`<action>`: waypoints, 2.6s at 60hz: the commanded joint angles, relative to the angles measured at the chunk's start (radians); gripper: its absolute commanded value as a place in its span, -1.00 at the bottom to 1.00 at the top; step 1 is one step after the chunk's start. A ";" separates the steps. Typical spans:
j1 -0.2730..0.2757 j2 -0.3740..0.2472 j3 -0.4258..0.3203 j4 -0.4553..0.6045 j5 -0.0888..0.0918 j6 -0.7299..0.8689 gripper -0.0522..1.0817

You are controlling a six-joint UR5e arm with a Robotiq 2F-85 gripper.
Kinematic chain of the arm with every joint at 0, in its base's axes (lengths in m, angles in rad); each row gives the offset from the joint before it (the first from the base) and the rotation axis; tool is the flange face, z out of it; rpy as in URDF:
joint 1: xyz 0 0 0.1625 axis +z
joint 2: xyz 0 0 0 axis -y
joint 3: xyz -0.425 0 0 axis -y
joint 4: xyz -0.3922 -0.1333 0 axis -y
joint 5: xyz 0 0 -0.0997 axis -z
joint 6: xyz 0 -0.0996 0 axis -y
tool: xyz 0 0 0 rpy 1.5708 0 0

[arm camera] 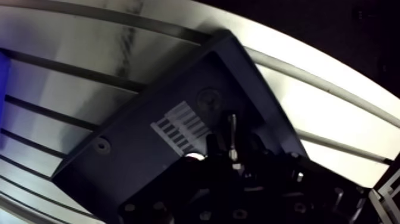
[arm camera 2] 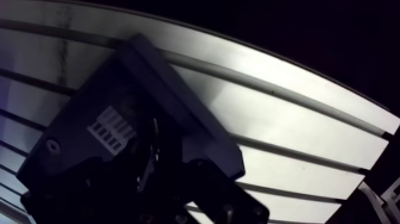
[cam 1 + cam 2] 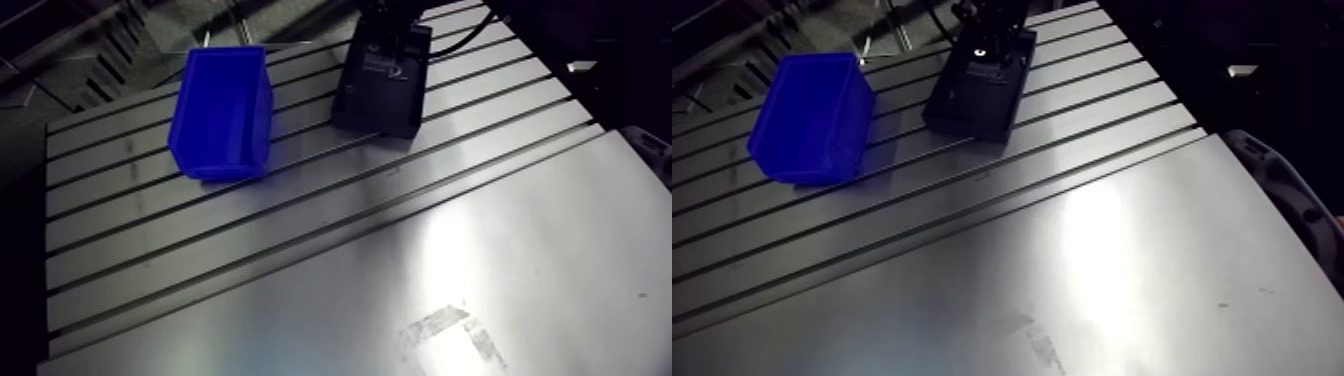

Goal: Pick up the M10 bolt from the tray and put it into the blue bin.

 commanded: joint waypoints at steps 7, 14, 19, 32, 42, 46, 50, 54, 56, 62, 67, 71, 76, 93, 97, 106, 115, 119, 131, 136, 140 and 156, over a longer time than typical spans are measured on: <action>0.000 0.001 0.000 0.000 0.000 0.001 0.43; 0.000 0.001 -0.003 0.000 0.000 0.001 0.47; 0.000 0.001 -0.004 0.000 0.000 0.001 0.50; 0.000 0.001 -0.002 0.000 0.000 0.001 0.52; 0.000 0.001 -0.002 0.000 0.000 -0.002 0.57; 0.000 -0.003 -0.002 0.002 0.000 -0.011 0.62; 0.000 -0.007 0.001 0.002 0.001 -0.014 0.68; 0.001 -0.013 0.007 0.003 0.002 -0.015 0.73; 0.002 -0.018 0.008 0.003 0.003 -0.016 0.75; 0.002 -0.036 0.008 0.010 0.004 -0.027 0.84; 0.002 -0.047 0.009 0.012 0.006 -0.048 0.87; 0.002 -0.059 0.010 0.017 0.006 -0.058 0.89; 0.002 -0.077 0.015 0.024 0.007 -0.061 0.92; 0.004 -0.177 0.034 0.074 0.017 -0.140 0.98; 0.008 -0.208 0.034 0.098 0.020 -0.155 0.98; 0.020 -0.272 0.032 0.162 0.056 -0.225 0.99; 0.050 -0.324 0.026 0.210 0.112 -0.341 0.99; 0.070 -0.342 0.032 0.220 0.123 -0.402 0.99; 0.141 -0.358 0.047 0.224 0.127 -0.468 0.98; 0.188 -0.360 0.058 0.224 0.126 -0.508 0.98; 0.199 -0.369 0.070 0.223 0.126 -0.541 0.98; 0.253 -0.386 0.081 0.218 0.127 -0.564 0.98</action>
